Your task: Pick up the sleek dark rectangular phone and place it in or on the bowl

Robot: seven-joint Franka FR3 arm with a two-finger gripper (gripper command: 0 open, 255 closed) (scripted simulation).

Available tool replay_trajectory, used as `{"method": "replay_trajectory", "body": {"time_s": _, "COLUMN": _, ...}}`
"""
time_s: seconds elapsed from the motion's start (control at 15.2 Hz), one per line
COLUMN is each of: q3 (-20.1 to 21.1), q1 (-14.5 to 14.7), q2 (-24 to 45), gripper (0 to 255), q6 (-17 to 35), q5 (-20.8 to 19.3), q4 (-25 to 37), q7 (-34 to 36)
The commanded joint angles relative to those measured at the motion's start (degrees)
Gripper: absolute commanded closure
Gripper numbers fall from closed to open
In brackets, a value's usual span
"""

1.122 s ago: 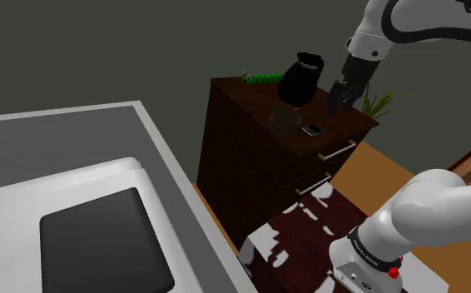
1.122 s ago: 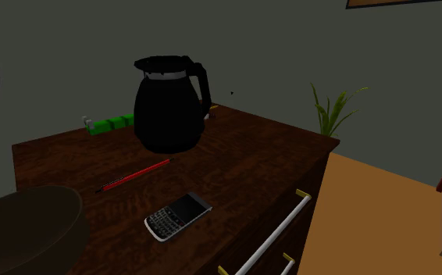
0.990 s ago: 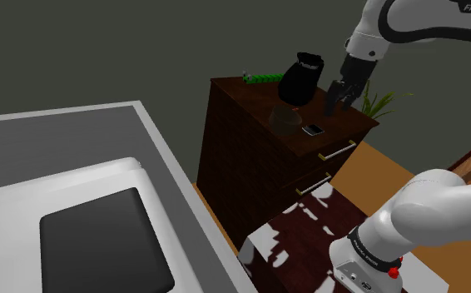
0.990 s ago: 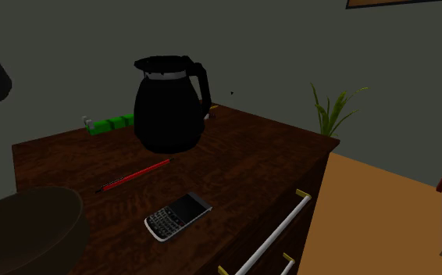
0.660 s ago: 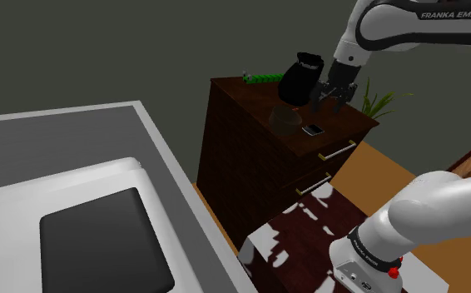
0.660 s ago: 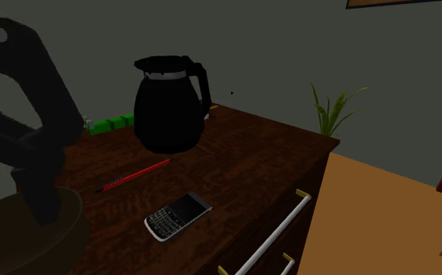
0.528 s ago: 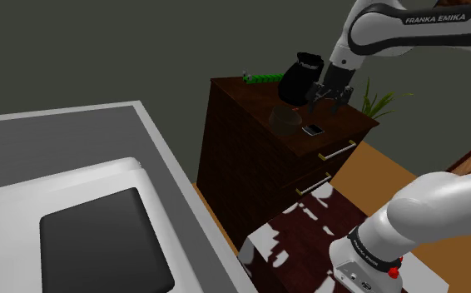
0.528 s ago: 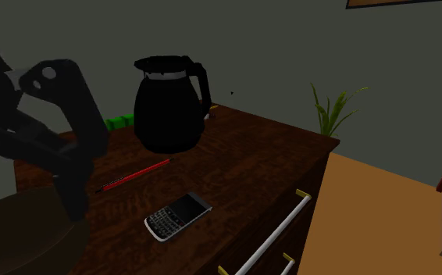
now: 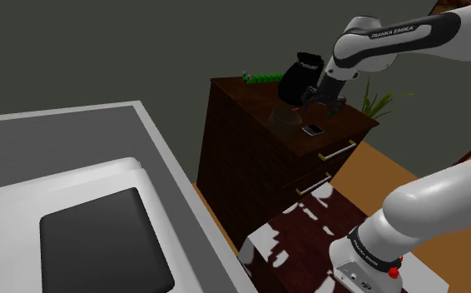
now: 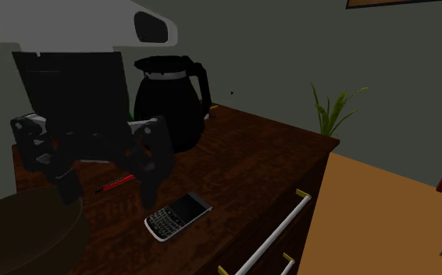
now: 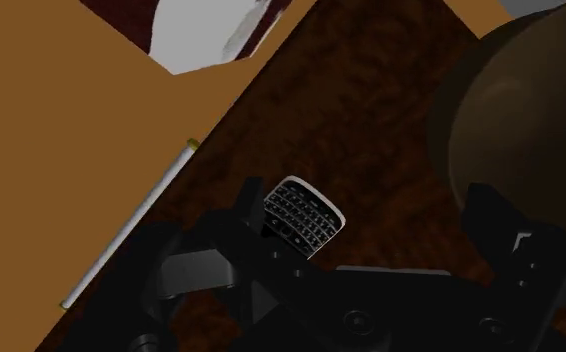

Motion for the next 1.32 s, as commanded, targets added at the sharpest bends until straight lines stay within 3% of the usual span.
{"method": "replay_trajectory", "body": {"time_s": 0.0, "q3": -0.69, "q1": -1.4, "q2": 3.08, "gripper": 0, "q6": 2.9, "q5": 0.74, "q4": 0.87, "q7": 4.34}}
{"method": "replay_trajectory", "body": {"time_s": 0.53, "q3": -4.95, "q1": -6.87, "q2": 12.63, "gripper": 0, "q6": 13.42, "q5": 3.93, "q4": 2.12, "q7": 17.9}}
{"method": "replay_trajectory", "body": {"time_s": 0.99, "q3": -4.94, "q1": -6.63, "q2": 16.29, "gripper": 0, "q6": 18.9, "q5": 5.34, "q4": 0.19, "q7": 16.9}}
{"method": "replay_trajectory", "body": {"time_s": 1.25, "q3": -4.93, "q1": -6.62, "q2": 16.62, "gripper": 0, "q6": 19.34, "q5": 5.48, "q4": 0.05, "q7": 16.81}}
